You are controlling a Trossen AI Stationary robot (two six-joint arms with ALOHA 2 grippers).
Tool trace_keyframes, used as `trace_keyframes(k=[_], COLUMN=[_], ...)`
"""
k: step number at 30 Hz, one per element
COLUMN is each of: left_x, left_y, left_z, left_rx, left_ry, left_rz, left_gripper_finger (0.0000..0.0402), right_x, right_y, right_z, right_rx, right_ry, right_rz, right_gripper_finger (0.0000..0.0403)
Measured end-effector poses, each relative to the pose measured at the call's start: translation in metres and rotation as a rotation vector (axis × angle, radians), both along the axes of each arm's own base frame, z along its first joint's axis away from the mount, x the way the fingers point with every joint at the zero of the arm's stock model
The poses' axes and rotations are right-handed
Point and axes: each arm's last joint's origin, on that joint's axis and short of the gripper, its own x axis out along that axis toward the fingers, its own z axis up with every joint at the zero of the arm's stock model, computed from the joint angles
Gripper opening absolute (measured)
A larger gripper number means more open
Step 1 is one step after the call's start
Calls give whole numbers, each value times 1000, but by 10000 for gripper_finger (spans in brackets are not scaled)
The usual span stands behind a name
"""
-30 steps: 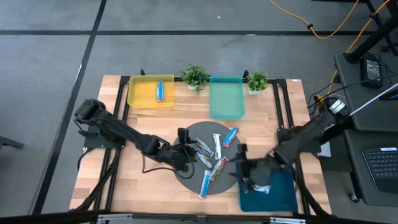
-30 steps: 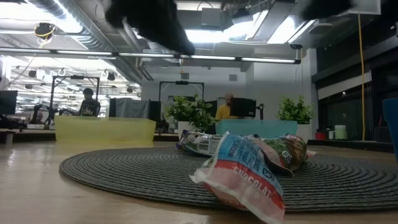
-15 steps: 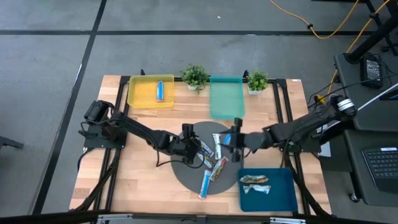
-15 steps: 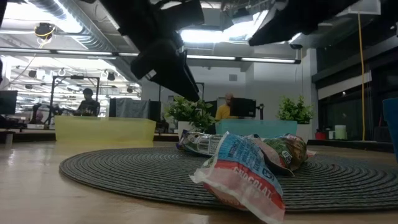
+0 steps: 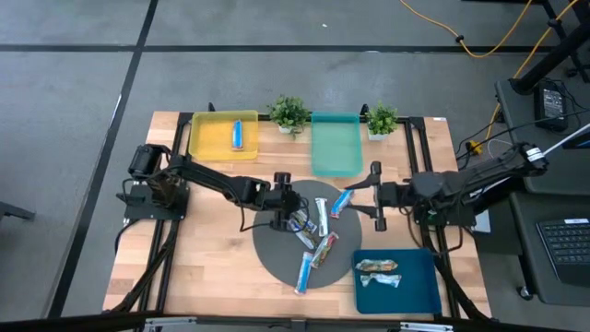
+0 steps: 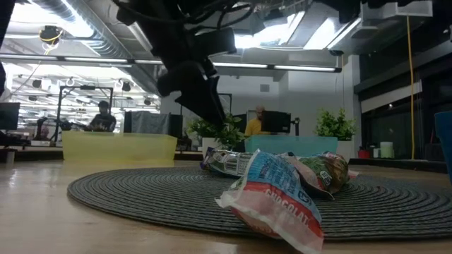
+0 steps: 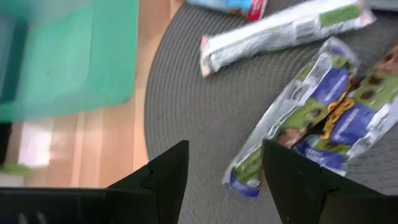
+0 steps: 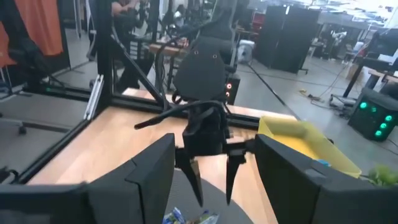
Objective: Pick and place Granola Bars by type
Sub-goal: Put the blue granola bar into the light green bin
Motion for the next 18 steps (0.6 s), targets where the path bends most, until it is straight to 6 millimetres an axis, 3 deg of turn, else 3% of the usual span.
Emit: trace_keyframes(k=[12,18], left_x=[4,9], left_y=[-2,0], left_z=[-10,-33], left_rx=[-10,-39], left_ry=[23,94], left_rz=[-53,-63], left_gripper_finger=[194,196], right_x=[2,2], right_y=[1,1], right_z=[-5,-3], right_rx=[-11,-8], right_ry=[35,21], right_rz=[0,1], right_gripper_finger=[222,222])
